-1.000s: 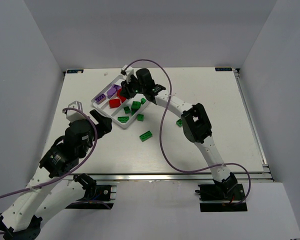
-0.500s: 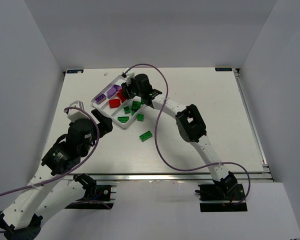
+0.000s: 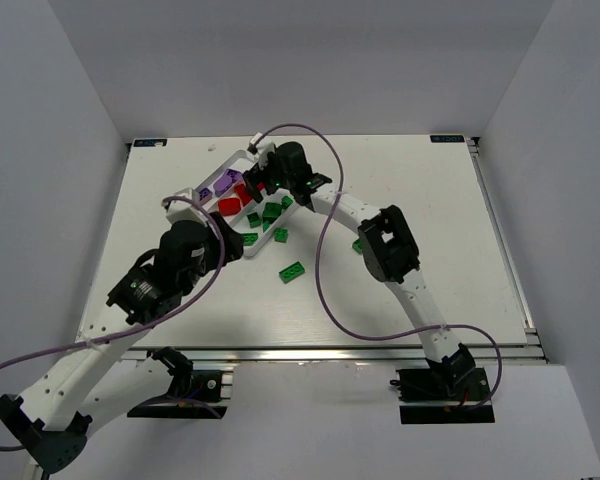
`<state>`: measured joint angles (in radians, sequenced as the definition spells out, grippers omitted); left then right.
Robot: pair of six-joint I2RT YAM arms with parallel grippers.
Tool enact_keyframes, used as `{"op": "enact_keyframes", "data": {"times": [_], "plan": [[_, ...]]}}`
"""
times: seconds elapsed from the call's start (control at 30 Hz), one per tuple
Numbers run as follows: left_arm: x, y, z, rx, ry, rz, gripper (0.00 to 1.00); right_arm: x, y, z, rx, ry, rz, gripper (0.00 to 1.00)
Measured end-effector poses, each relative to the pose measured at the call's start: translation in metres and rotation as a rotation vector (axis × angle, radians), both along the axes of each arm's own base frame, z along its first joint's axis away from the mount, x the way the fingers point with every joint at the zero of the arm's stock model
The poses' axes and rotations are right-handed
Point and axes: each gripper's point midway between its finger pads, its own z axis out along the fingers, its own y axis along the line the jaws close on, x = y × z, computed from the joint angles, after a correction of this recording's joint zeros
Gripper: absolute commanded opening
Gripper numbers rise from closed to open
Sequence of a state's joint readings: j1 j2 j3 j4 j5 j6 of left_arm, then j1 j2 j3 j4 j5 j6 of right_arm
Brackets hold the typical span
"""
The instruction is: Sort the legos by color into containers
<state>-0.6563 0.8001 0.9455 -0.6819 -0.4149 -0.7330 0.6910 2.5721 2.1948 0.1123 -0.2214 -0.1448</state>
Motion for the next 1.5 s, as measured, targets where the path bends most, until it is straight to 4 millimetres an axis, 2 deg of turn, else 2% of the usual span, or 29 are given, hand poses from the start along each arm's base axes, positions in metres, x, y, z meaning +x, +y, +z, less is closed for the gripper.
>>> {"op": "enact_keyframes", "data": {"times": [0.07, 0.1, 0.13, 0.17, 0.2, 0.23, 0.3, 0.33, 0.37, 0.4, 0.43, 0.47, 0.53, 0.63, 0.67, 0.77, 0.8, 0.87, 0.97, 1.1, 1.3, 1.5], "plan": [[0.003, -0.012, -0.005, 0.004, 0.016, -0.052, 0.43, -0.002, -0.016, 0.010, -0.019, 0.005, 0.023, 0.87], [0.005, -0.018, -0.006, 0.001, 0.022, -0.072, 0.27, -0.008, -0.027, 0.017, -0.027, 0.015, 0.060, 0.78], [0.006, -0.025, -0.009, -0.002, 0.031, -0.101, 0.22, -0.014, -0.039, 0.028, -0.024, 0.029, 0.094, 0.62], [0.008, -0.033, -0.014, 0.006, 0.046, -0.133, 0.18, -0.018, -0.055, 0.045, -0.005, 0.041, 0.127, 0.14], [0.011, -0.040, -0.020, 0.011, 0.063, -0.161, 0.14, -0.020, -0.071, 0.063, 0.012, 0.043, 0.149, 0.00], [0.013, -0.051, -0.028, 0.016, 0.087, -0.201, 0.13, -0.022, -0.094, 0.085, 0.038, 0.051, 0.159, 0.00], [0.019, -0.067, -0.051, 0.048, 0.148, -0.266, 0.21, -0.025, -0.141, 0.124, 0.060, 0.022, 0.151, 0.00], [0.020, -0.075, -0.064, 0.061, 0.185, -0.299, 0.37, -0.029, -0.168, 0.139, 0.059, 0.013, 0.138, 0.21], [0.021, -0.084, -0.085, 0.091, 0.245, -0.349, 0.45, -0.035, -0.194, 0.153, 0.055, 0.005, 0.119, 0.34], [0.021, -0.090, -0.102, 0.109, 0.290, -0.381, 0.52, -0.041, -0.215, 0.161, 0.043, -0.010, 0.104, 0.41], [0.019, -0.096, -0.120, 0.130, 0.340, -0.417, 0.65, -0.051, -0.232, 0.166, 0.029, -0.010, 0.096, 0.55], [0.018, -0.099, -0.133, 0.154, 0.375, -0.445, 0.66, -0.062, -0.245, 0.168, 0.017, 0.004, 0.092, 0.62], [0.013, -0.103, -0.157, 0.198, 0.444, -0.498, 0.68, -0.086, -0.259, 0.159, -0.007, 0.041, 0.106, 0.73], [0.015, -0.110, -0.177, 0.267, 0.498, -0.565, 0.73, -0.120, -0.278, 0.124, -0.025, 0.156, 0.119, 0.74], [0.018, -0.113, -0.182, 0.289, 0.503, -0.582, 0.75, -0.133, -0.287, 0.106, -0.027, 0.215, 0.111, 0.74], [0.028, -0.118, -0.192, 0.356, 0.510, -0.620, 0.75, -0.162, -0.315, 0.060, -0.035, 0.361, 0.061, 0.75], [0.031, -0.119, -0.195, 0.380, 0.510, -0.629, 0.75, -0.170, -0.322, 0.051, -0.035, 0.395, 0.043, 0.74], [0.038, -0.120, -0.201, 0.426, 0.505, -0.644, 0.75, -0.181, -0.332, 0.041, -0.035, 0.432, 0.020, 0.75], [0.045, -0.119, -0.209, 0.485, 0.501, -0.669, 0.75, -0.187, -0.333, 0.046, -0.032, 0.416, 0.019, 0.75], [0.052, -0.119, -0.220, 0.552, 0.508, -0.712, 0.75, -0.186, -0.332, 0.058, -0.024, 0.373, 0.024, 0.75], [0.059, -0.120, -0.226, 0.606, 0.500, -0.758, 0.74, -0.185, -0.332, 0.058, -0.019, 0.373, 0.023, 0.75], [0.057, -0.123, -0.230, 0.619, 0.495, -0.784, 0.71, -0.185, -0.332, 0.059, -0.017, 0.374, 0.021, 0.76]]}}
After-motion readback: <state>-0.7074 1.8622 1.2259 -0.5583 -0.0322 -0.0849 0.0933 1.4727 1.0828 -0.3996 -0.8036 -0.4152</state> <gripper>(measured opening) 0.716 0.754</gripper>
